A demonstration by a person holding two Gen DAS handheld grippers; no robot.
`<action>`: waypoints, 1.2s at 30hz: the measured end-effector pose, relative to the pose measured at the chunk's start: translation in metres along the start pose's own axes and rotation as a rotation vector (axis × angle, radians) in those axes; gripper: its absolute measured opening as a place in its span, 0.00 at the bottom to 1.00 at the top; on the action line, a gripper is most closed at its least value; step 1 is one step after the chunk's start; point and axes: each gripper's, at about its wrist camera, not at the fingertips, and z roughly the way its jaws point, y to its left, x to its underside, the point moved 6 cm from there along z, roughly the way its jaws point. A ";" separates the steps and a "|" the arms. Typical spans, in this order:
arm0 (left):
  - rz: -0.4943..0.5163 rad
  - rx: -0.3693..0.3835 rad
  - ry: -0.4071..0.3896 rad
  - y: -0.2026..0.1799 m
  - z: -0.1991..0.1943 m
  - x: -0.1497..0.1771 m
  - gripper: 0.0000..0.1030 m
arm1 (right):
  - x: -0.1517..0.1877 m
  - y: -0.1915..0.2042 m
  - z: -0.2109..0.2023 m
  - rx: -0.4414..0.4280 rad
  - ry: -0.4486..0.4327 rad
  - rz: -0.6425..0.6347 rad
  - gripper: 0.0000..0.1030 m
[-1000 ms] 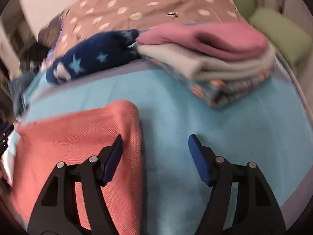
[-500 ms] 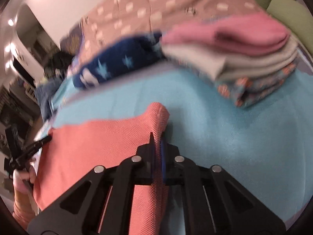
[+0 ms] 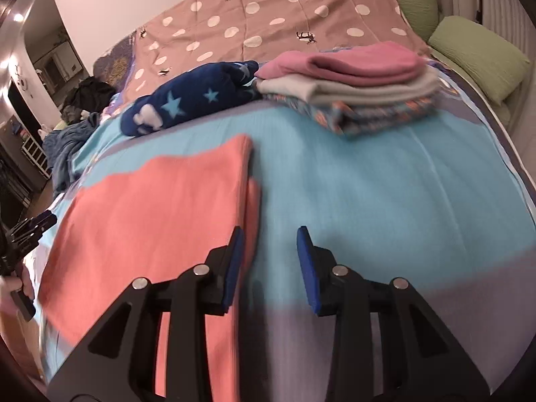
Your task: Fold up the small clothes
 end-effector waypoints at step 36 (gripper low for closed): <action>-0.217 0.042 0.119 0.003 -0.065 0.135 0.31 | 0.113 -0.002 -0.047 -0.055 0.093 0.168 0.06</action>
